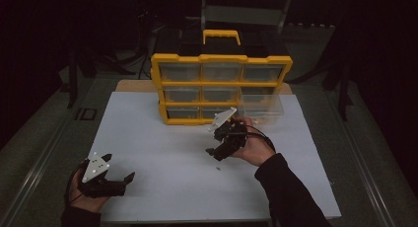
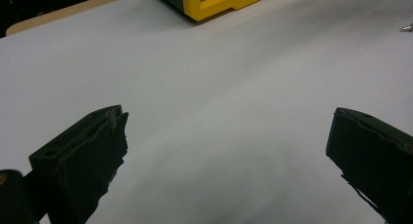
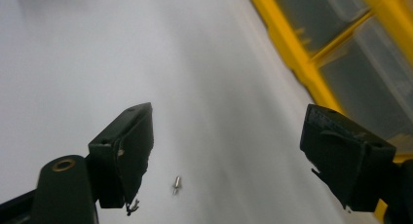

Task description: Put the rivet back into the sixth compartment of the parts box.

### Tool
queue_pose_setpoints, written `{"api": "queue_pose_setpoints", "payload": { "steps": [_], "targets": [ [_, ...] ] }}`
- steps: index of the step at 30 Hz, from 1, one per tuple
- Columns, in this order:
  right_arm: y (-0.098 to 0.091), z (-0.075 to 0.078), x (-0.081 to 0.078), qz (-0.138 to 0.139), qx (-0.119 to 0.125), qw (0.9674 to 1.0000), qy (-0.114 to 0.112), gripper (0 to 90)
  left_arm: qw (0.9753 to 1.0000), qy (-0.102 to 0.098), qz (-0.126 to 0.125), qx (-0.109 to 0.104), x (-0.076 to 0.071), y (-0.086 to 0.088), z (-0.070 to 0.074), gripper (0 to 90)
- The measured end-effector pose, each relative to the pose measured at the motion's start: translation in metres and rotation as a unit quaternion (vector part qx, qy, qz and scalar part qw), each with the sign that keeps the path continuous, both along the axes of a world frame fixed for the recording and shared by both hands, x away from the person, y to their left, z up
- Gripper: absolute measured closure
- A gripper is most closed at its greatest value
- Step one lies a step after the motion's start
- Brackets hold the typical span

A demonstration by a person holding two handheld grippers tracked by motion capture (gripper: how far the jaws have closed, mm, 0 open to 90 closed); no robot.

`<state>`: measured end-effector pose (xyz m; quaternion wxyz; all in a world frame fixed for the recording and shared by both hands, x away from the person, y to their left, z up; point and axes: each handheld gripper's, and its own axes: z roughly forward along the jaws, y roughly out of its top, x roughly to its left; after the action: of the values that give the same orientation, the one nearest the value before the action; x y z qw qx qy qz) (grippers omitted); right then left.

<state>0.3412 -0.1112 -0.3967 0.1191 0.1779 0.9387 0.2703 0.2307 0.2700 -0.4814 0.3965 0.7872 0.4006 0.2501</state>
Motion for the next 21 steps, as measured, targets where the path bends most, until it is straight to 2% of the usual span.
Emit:
{"api": "queue_pose_setpoints", "payload": {
  "steps": [3, 16, 21],
  "targets": [
    [0.000, -0.006, -0.001, 0.000, -0.008, 1.0000, 0.006, 19.7, 1.0000, 0.000, -0.001, 0.001, 0.000, 0.000, 0.000, 1.8],
    [0.003, -0.052, -0.002, 0.006, -0.055, 0.9972, 0.050, 22.9, 1.0000, 0.000, 0.000, 0.001, 0.000, 0.000, 0.000, 1.7],
    [0.004, -0.069, -0.001, 0.001, -0.074, 0.9945, 0.075, 31.2, 1.0000, 0.000, 0.000, 0.001, 0.000, 0.000, 0.000, 1.7]
  ]
}}
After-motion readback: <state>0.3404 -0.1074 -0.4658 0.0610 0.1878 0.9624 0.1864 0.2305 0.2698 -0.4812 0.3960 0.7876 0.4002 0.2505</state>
